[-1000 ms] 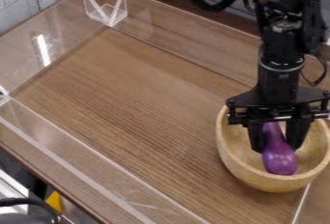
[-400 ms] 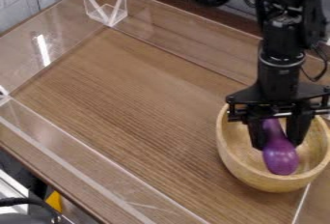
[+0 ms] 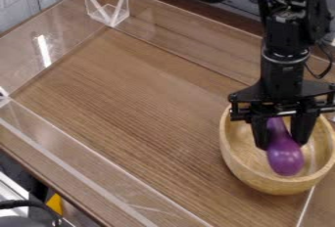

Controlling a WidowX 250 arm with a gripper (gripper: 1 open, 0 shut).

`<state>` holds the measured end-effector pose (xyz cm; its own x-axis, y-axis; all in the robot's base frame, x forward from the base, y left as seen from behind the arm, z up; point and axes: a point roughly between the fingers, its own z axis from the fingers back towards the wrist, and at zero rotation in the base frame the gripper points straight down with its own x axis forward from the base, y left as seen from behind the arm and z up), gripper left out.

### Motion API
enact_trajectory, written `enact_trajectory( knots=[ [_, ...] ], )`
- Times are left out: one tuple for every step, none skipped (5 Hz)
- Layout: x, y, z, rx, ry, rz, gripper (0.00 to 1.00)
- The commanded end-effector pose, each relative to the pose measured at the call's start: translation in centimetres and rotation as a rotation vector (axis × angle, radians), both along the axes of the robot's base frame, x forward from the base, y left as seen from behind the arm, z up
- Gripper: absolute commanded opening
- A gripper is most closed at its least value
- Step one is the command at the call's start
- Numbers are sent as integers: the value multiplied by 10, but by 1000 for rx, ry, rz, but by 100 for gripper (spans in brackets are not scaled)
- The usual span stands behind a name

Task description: Remove the purple eggplant from inside the brown bowl and put it on the table

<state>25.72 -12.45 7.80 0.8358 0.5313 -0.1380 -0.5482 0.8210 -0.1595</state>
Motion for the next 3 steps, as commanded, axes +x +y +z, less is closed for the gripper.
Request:
enact_trajectory(
  knots=[
    [12, -1, 27, -35, -83, 15, 0],
    [12, 0, 30, -40, -82, 22, 0],
    [12, 2, 34, -46, -82, 30, 0]
  ],
)
